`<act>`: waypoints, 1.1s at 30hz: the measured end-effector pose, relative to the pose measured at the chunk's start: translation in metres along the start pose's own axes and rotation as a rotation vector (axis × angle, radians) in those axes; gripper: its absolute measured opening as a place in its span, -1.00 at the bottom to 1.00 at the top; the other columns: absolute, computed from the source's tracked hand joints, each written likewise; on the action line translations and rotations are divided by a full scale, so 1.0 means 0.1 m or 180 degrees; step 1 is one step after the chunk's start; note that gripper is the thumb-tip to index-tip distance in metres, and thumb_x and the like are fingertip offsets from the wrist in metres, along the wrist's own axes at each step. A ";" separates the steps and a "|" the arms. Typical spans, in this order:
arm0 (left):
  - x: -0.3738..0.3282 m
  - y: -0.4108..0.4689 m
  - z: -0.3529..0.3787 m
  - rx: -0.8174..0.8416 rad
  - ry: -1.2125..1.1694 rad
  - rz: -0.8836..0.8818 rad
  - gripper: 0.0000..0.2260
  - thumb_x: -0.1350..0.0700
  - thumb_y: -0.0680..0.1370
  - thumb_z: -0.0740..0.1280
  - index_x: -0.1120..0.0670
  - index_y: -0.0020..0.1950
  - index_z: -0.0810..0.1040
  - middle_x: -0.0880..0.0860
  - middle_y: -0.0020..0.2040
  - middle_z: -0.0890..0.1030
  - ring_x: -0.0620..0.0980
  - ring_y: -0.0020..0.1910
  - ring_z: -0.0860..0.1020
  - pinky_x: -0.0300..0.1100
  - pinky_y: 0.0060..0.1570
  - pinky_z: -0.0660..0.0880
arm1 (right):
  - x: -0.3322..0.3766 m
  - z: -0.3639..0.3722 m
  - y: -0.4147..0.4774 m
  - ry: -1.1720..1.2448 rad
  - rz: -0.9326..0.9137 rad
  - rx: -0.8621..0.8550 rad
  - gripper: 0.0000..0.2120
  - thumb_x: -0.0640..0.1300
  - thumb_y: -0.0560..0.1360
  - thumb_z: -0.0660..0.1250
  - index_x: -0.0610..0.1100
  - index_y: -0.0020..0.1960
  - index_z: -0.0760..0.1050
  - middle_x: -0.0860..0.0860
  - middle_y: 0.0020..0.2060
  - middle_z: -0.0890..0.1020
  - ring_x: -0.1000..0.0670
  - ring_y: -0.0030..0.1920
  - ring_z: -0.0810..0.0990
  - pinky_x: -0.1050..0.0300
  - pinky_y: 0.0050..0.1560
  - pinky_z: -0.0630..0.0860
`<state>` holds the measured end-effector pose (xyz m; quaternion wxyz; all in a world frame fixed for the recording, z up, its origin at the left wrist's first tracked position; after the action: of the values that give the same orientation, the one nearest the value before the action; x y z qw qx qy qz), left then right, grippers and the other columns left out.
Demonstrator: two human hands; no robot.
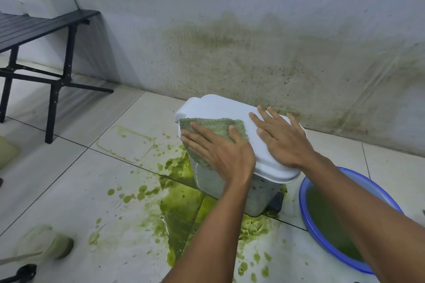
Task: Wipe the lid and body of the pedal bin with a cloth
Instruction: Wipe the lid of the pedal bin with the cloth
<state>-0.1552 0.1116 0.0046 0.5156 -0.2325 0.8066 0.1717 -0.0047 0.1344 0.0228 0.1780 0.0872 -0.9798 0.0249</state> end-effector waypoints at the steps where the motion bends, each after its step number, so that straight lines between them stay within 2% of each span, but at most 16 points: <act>1: -0.02 -0.01 0.01 -0.0046 -0.0043 -0.0095 -0.19 -0.06 0.67 0.23 0.12 0.66 -0.28 0.09 0.64 -0.39 -0.01 0.58 -0.46 0.03 0.59 -0.31 | 0.00 0.00 0.00 0.0013 0.0015 0.0004 -0.55 0.08 0.70 -0.10 0.27 0.58 0.00 0.27 0.58 -0.09 0.21 0.58 -0.18 -0.09 0.56 -0.29; 3: -0.07 -0.16 0.04 -0.0041 -0.0195 -0.0094 -0.20 -0.06 0.67 0.23 0.12 0.66 -0.29 0.09 0.64 -0.39 -0.02 0.58 -0.45 0.01 0.59 -0.31 | 0.01 -0.01 0.01 0.0036 0.0015 -0.0010 -0.55 0.06 0.70 -0.09 0.26 0.58 0.02 0.26 0.58 -0.07 0.20 0.58 -0.16 -0.10 0.56 -0.28; 8: -0.06 -0.70 0.18 0.0291 -0.0222 0.0461 -0.22 -0.11 0.68 0.18 0.12 0.66 -0.28 0.07 0.63 -0.41 -0.02 0.59 -0.45 0.02 0.60 -0.25 | 0.00 -0.03 0.00 0.0072 -0.0010 -0.0086 -0.55 0.00 0.70 -0.06 0.25 0.57 0.06 0.26 0.58 -0.02 0.20 0.58 -0.12 -0.06 0.57 -0.24; 11: -0.02 -0.32 0.10 0.0195 -0.0155 0.0230 -0.20 -0.10 0.67 0.21 0.12 0.66 -0.27 0.10 0.64 -0.38 -0.01 0.59 -0.44 0.01 0.59 -0.31 | -0.02 -0.02 0.01 0.0063 -0.0016 -0.0038 -0.55 0.02 0.70 -0.07 0.24 0.58 0.06 0.25 0.58 -0.03 0.20 0.58 -0.13 -0.03 0.56 -0.26; 16: 0.11 0.21 -0.07 -0.0141 0.0020 0.0164 -0.24 -0.07 0.68 0.19 0.14 0.67 -0.22 0.11 0.67 -0.27 0.01 0.63 -0.34 0.08 0.60 -0.23 | -0.01 0.00 0.02 0.0025 0.0009 -0.0027 -0.55 0.03 0.71 -0.10 0.22 0.58 0.04 0.24 0.59 -0.05 0.18 0.58 -0.14 -0.10 0.56 -0.25; 19: 0.05 -0.10 0.04 -0.0080 -0.0198 0.0134 -0.25 -0.03 0.68 0.20 0.14 0.67 -0.23 0.10 0.66 -0.30 -0.02 0.61 -0.38 0.07 0.60 -0.24 | -0.01 -0.02 0.01 0.0154 0.0056 -0.0066 -0.56 0.03 0.71 -0.09 0.23 0.58 0.07 0.25 0.58 -0.02 0.19 0.58 -0.12 -0.07 0.57 -0.26; 23: -0.05 -0.72 0.20 0.0160 -0.0297 0.0514 -0.26 -0.05 0.68 0.16 0.15 0.67 -0.22 0.10 0.65 -0.35 0.01 0.61 -0.40 0.01 0.60 -0.25 | -0.01 -0.03 0.01 0.0273 0.0112 -0.0083 -0.57 0.01 0.71 -0.08 0.25 0.56 0.11 0.28 0.57 0.01 0.23 0.57 -0.10 -0.02 0.57 -0.25; 25: -0.04 -0.72 0.19 0.0305 -0.0291 0.0582 -0.25 -0.06 0.68 0.17 0.13 0.67 -0.24 0.08 0.64 -0.37 -0.02 0.60 -0.42 -0.05 0.58 -0.29 | -0.01 -0.03 0.01 0.0252 0.0110 -0.0084 -0.57 0.01 0.71 -0.08 0.26 0.56 0.11 0.28 0.57 0.02 0.23 0.57 -0.10 0.00 0.56 -0.25; 27: 0.01 -0.44 0.11 0.0218 -0.0203 0.0410 -0.24 -0.06 0.68 0.20 0.12 0.67 -0.25 0.09 0.65 -0.35 -0.03 0.60 -0.41 -0.08 0.57 -0.33 | -0.01 -0.03 0.01 0.0249 0.0104 -0.0066 -0.57 0.03 0.71 -0.10 0.25 0.56 0.11 0.27 0.58 0.02 0.22 0.57 -0.09 -0.01 0.57 -0.25; 30: 0.09 0.07 -0.06 0.0009 -0.0008 0.0041 -0.19 -0.07 0.66 0.24 0.14 0.66 -0.25 0.11 0.66 -0.30 0.00 0.61 -0.38 0.01 0.60 -0.28 | 0.00 -0.02 0.00 0.0275 0.0121 -0.0034 -0.55 0.12 0.69 -0.18 0.25 0.56 0.10 0.26 0.58 0.01 0.22 0.58 -0.10 -0.06 0.57 -0.24; 33: 0.05 0.02 -0.07 0.0045 -0.0106 0.0064 -0.15 -0.08 0.64 0.28 0.15 0.66 -0.26 0.10 0.66 -0.31 -0.01 0.61 -0.38 -0.01 0.60 -0.27 | 0.02 -0.02 0.00 0.0289 0.0108 0.0002 -0.40 0.29 0.58 -0.33 0.26 0.57 0.07 0.25 0.58 0.00 0.21 0.58 -0.11 -0.08 0.57 -0.23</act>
<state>-0.1633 0.1083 0.0033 0.5288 -0.2178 0.8014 0.1750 -0.0055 0.1339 0.0255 0.2218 0.0694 -0.9721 0.0322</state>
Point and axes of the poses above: each hand's wrist, its own y-axis towards the middle knuckle, its own z-axis out of the palm, x = y × z, the point moved 5 cm from there along y, towards the middle knuckle
